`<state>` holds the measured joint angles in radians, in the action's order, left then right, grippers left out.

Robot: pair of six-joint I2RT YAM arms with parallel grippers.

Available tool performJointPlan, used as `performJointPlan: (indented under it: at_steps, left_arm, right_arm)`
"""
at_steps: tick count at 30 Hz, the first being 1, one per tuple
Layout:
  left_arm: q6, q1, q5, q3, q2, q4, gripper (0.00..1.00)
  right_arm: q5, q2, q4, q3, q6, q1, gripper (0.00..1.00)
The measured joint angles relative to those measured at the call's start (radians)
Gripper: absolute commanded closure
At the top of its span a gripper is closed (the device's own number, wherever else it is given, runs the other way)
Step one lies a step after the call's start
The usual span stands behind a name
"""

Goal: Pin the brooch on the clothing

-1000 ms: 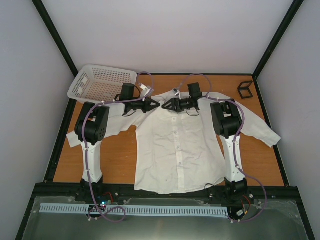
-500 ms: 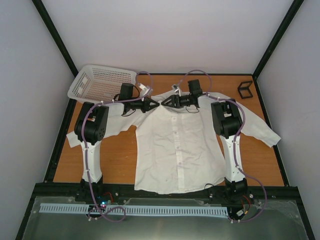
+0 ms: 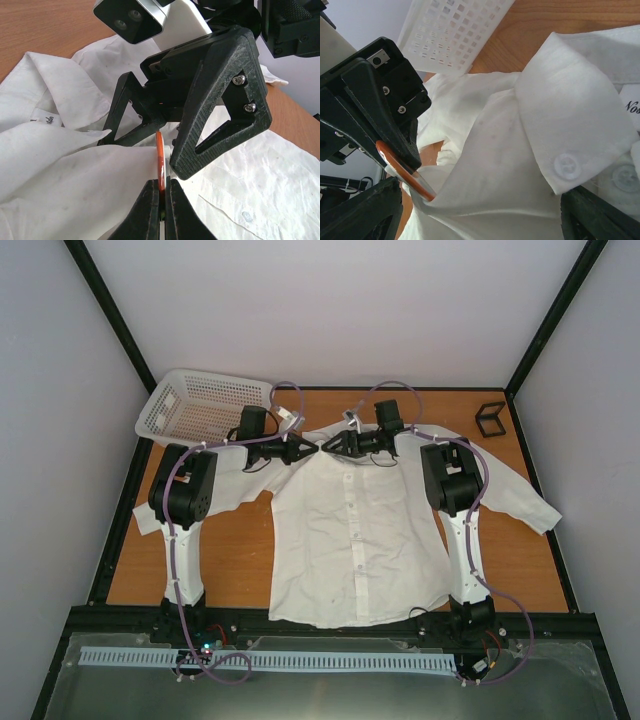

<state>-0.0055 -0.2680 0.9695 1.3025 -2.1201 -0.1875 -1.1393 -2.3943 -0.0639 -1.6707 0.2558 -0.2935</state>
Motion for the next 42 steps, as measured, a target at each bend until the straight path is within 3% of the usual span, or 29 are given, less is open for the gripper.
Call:
performJointPlan:
  at_steps: [42]
  left_arm:
    - [-0.015, 0.007, -0.031, 0.0, 0.0, -0.007, 0.99]
  right_arm:
    - [0.067, -0.014, 0.062, 0.009, 0.11, -0.022, 0.18]
